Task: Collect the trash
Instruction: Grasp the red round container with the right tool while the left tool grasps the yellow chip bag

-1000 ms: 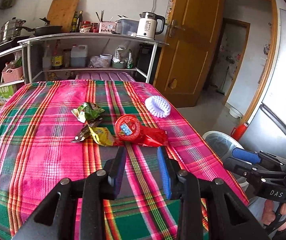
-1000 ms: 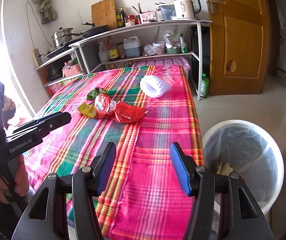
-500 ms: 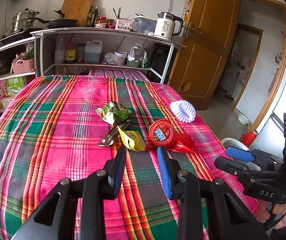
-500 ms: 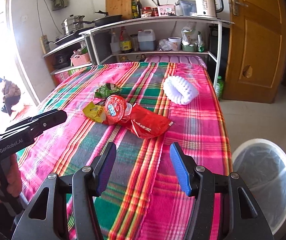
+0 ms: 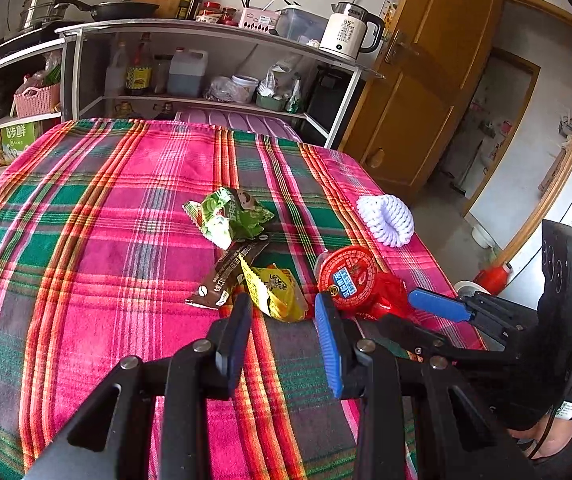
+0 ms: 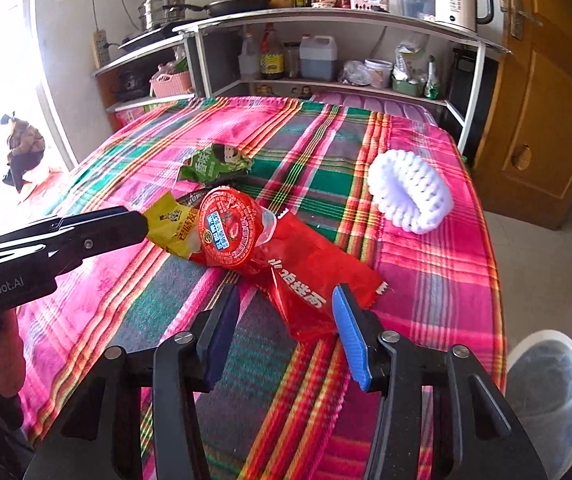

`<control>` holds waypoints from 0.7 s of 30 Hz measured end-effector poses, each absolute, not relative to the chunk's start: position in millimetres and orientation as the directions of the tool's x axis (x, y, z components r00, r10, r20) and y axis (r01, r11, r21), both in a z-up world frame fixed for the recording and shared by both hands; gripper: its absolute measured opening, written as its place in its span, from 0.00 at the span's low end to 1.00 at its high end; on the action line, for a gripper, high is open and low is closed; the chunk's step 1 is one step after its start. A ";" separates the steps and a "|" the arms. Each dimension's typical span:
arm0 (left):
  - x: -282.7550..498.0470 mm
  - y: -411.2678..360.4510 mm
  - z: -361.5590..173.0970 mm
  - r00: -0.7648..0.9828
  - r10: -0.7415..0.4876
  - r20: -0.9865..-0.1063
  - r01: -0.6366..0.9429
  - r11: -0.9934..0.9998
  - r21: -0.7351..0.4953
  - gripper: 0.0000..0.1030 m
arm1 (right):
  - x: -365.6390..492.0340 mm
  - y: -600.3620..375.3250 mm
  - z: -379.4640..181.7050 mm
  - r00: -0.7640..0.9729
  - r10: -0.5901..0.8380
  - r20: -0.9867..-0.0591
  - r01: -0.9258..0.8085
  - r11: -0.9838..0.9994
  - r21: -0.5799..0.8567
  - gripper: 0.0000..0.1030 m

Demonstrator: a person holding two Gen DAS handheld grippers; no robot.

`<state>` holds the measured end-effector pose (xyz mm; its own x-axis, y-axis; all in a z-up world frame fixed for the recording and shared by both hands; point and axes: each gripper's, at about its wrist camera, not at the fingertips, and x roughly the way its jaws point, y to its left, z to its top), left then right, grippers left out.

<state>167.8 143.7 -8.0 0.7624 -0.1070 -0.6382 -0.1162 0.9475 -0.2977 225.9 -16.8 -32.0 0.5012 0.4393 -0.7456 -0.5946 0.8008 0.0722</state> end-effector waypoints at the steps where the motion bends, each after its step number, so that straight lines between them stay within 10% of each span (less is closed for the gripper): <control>1: 171.6 144.0 -9.9 0.756 -0.106 -0.646 -0.122 0.947 -0.298 0.33 | 228.2 -14.9 -34.5 0.492 0.436 -0.754 -0.600 0.797 0.069 0.44; 10: 196.9 141.5 -29.6 0.692 -0.108 -0.713 -0.159 0.942 -0.297 0.33 | 234.0 -12.8 -39.2 0.464 0.423 -0.778 -0.605 0.793 0.071 0.15; 21: 184.5 130.5 -26.7 0.707 -0.135 -0.694 -0.116 0.946 -0.303 0.23 | 208.4 -31.5 -32.7 0.458 0.456 -0.763 -0.588 0.799 0.125 0.10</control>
<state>184.5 130.5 -26.7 0.7067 -0.1352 -0.6945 -0.1165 0.9460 -0.3027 208.4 -31.5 -32.7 0.4577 0.4558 -0.7634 -0.5878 0.7993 0.1249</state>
